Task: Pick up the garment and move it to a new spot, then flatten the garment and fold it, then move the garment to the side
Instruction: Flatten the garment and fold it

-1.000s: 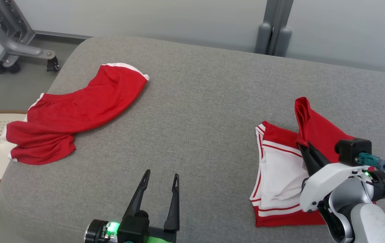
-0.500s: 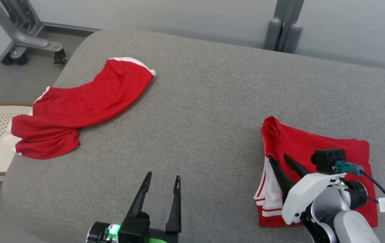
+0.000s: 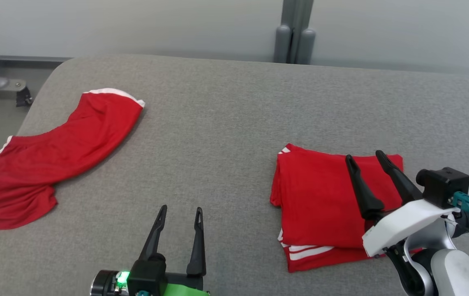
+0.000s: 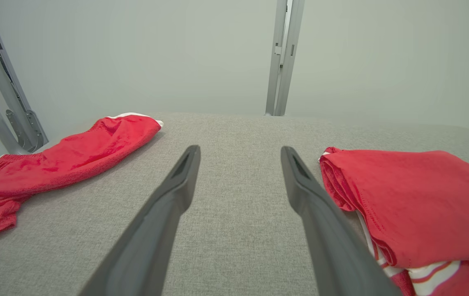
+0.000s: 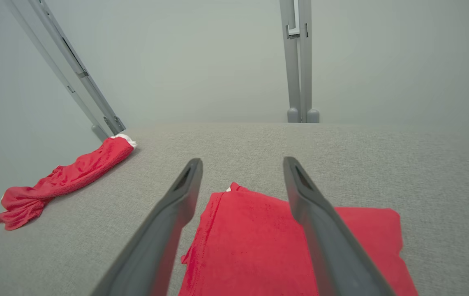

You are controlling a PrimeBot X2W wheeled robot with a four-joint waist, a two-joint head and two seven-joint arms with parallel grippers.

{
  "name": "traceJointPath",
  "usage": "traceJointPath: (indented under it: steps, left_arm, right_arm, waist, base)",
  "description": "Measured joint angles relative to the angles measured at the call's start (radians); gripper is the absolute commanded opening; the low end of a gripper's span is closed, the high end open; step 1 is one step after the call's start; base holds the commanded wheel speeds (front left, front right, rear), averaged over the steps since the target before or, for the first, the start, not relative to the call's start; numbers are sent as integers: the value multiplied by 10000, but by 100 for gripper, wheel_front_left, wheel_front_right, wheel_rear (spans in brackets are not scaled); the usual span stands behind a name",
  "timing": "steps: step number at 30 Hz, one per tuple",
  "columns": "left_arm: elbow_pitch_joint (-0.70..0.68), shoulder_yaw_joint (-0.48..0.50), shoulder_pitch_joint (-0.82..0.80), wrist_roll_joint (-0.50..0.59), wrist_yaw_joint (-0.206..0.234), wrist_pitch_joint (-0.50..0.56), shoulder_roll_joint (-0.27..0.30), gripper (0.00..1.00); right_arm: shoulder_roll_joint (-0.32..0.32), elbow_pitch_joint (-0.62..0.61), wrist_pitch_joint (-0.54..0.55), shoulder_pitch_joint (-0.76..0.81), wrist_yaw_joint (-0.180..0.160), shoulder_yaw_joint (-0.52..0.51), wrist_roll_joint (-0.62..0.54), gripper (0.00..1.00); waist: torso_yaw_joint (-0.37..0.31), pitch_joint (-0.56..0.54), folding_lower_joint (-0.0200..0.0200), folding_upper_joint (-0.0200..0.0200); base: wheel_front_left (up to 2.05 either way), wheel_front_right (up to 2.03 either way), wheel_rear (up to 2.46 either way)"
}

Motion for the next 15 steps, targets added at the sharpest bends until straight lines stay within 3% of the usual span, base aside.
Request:
traceJointPath:
  steps: [8,15]
  left_arm:
    - [-100,775,384,-153,-8,0,-2,100]
    - [-238,1221,685,-380,-330,-2,-4,100]
  right_arm:
    - [-995,1260,-2207,246,4,431,539,100]
    - [-1569,2428,-4362,618,4,752,230,100]
  waist:
    - [-1117,-340,0,0]
    - [-1842,-812,0,0]
  base:
    - [0,0,0]
    - [0,0,0]
